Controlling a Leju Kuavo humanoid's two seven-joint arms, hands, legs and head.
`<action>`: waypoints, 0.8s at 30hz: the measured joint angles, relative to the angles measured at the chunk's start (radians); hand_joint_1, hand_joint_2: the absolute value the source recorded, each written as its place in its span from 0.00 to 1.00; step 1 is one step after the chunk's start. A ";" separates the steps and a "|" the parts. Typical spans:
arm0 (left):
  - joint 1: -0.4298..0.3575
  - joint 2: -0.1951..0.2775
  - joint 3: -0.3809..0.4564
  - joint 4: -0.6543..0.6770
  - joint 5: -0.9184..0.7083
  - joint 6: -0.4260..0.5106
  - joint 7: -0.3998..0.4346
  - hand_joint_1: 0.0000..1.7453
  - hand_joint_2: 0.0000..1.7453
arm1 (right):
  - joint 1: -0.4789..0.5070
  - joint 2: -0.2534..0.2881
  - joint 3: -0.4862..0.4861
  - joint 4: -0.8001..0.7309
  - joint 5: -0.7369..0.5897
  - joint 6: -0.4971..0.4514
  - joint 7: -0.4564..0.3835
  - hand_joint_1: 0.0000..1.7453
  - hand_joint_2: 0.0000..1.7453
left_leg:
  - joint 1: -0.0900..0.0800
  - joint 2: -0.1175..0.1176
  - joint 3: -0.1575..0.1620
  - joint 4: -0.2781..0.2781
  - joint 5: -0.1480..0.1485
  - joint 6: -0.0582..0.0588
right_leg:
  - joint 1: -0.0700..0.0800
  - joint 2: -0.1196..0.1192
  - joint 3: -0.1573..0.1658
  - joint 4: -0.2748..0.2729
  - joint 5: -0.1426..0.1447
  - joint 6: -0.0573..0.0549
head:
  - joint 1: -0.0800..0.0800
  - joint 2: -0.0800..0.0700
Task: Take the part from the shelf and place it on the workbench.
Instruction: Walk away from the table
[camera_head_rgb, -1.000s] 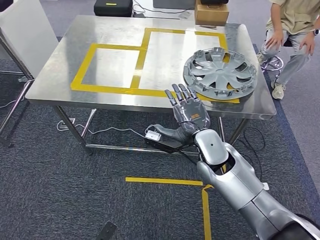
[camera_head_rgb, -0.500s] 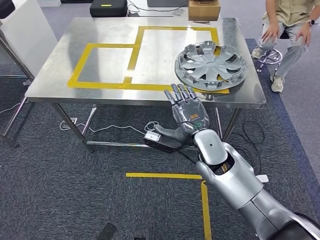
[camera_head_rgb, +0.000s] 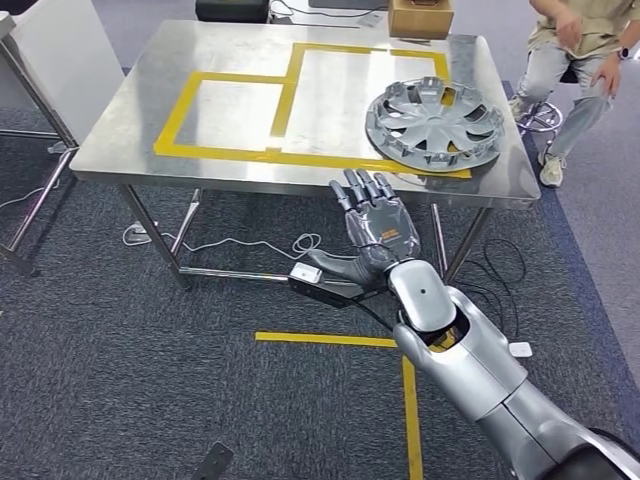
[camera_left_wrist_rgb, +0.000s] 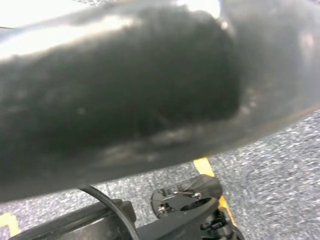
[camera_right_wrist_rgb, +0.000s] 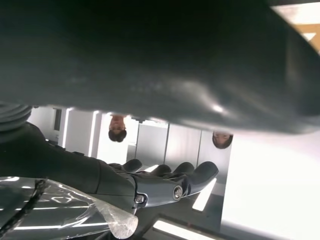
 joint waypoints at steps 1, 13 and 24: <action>0.001 0.000 0.000 0.000 0.000 0.000 0.000 0.00 0.00 | 0.001 0.000 0.000 0.000 0.000 0.000 0.000 0.00 0.00 | 0.000 0.000 -0.008 0.001 0.006 -0.001 | 0.000 0.000 0.015 -0.006 0.011 0.000 | 0.000 0.000; 0.003 0.000 0.002 0.000 0.000 0.001 0.001 0.00 0.00 | 0.000 0.000 0.000 -0.005 0.006 0.001 0.001 0.00 0.00 | 0.000 -0.003 -0.100 0.160 -0.079 -0.057 | 0.000 -0.003 0.167 -0.310 0.139 -0.062 | -0.007 0.000; 0.003 0.002 0.003 0.000 0.001 0.002 0.003 0.00 0.00 | 0.006 -0.001 0.001 -0.008 0.008 0.000 0.004 0.00 0.00 | -0.012 -0.003 0.071 -0.008 -0.047 -0.017 | 0.011 -0.003 0.093 -0.295 0.203 -0.034 | -0.008 0.000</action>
